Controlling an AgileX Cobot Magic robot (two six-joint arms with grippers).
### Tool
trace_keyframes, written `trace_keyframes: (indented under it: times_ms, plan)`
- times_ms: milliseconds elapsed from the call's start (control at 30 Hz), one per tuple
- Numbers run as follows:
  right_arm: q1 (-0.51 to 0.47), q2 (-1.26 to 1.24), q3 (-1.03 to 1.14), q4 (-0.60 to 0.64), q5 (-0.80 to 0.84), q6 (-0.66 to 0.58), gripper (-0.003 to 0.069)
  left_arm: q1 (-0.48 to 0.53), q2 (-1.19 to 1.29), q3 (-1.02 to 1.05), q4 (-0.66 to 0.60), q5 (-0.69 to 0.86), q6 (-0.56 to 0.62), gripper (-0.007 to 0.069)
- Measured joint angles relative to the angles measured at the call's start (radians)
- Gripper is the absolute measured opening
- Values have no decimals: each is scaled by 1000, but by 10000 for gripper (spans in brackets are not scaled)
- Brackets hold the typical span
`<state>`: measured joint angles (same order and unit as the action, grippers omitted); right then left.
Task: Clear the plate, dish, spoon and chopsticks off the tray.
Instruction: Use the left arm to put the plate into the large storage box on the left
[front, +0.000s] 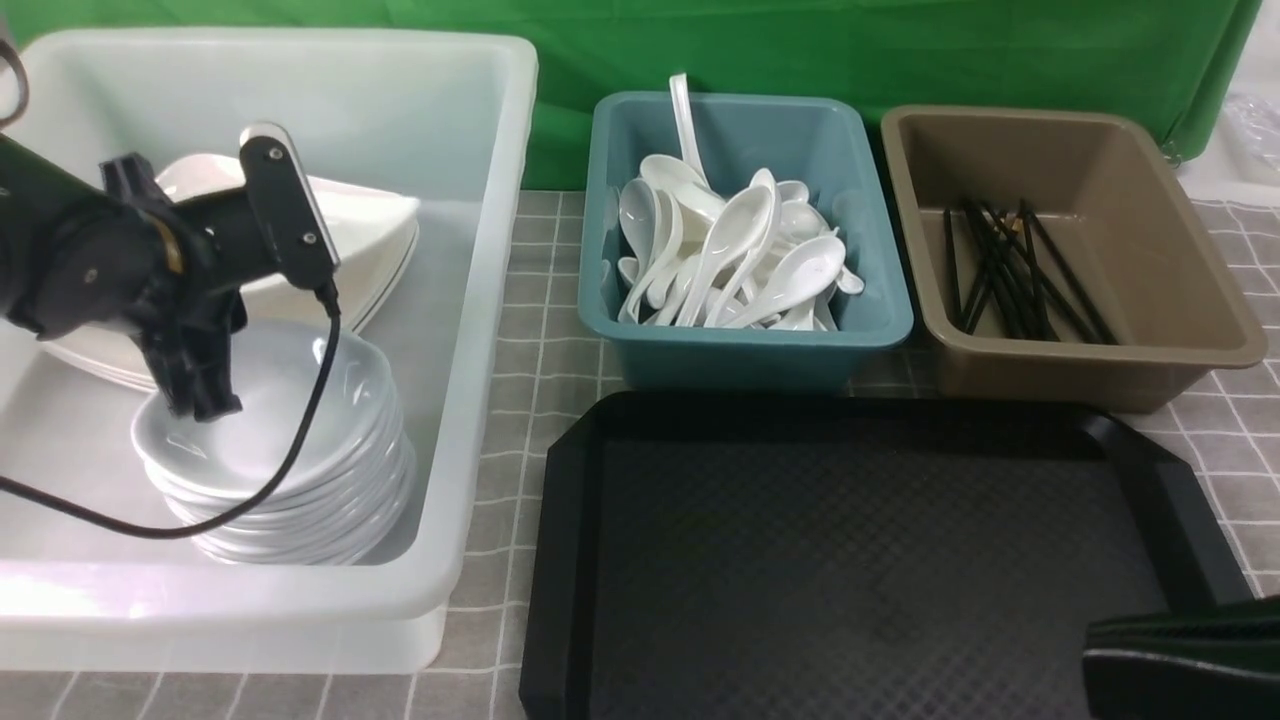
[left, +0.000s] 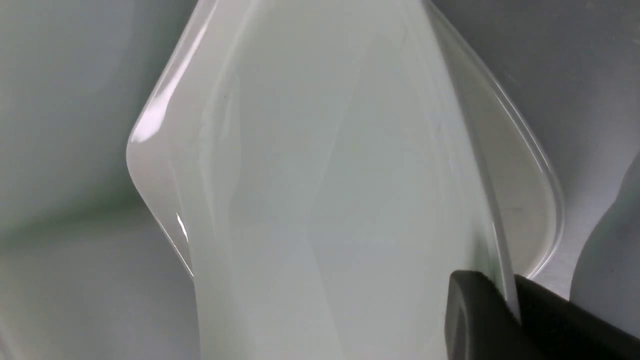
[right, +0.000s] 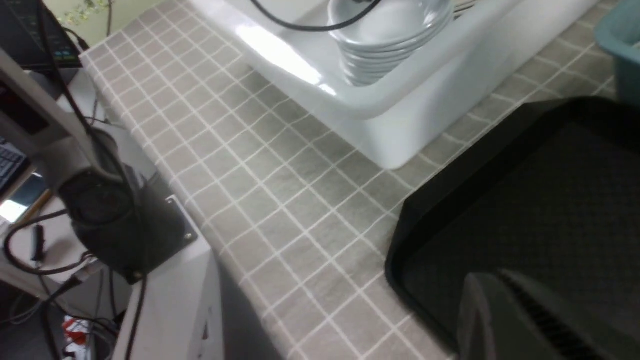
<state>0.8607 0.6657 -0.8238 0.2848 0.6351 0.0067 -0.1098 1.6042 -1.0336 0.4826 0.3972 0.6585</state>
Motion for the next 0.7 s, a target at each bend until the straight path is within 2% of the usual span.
trace_keyframes:
  times_ms: [167,233,267,300,400,567,700]
  plan:
    - [0,0,0,36,0,-18,28,0,0,0,-3,-6,-2,201]
    - [0,0,0,47,0,-21,29,0,0,0,-7,-10,-2,282]
    - [0,0,0,47,0,-22,29,0,0,-1,-7,-10,-2,289]
    - [0,0,0,54,0,-22,31,0,0,-1,-7,-11,-2,353]
    - [0,0,0,72,2,-25,34,0,0,-3,-8,-11,-3,433]
    - [0,0,0,87,15,-25,36,0,-3,-7,-54,-12,-3,499]
    - [0,0,0,95,22,-25,37,0,-7,-7,-86,-15,-3,510]
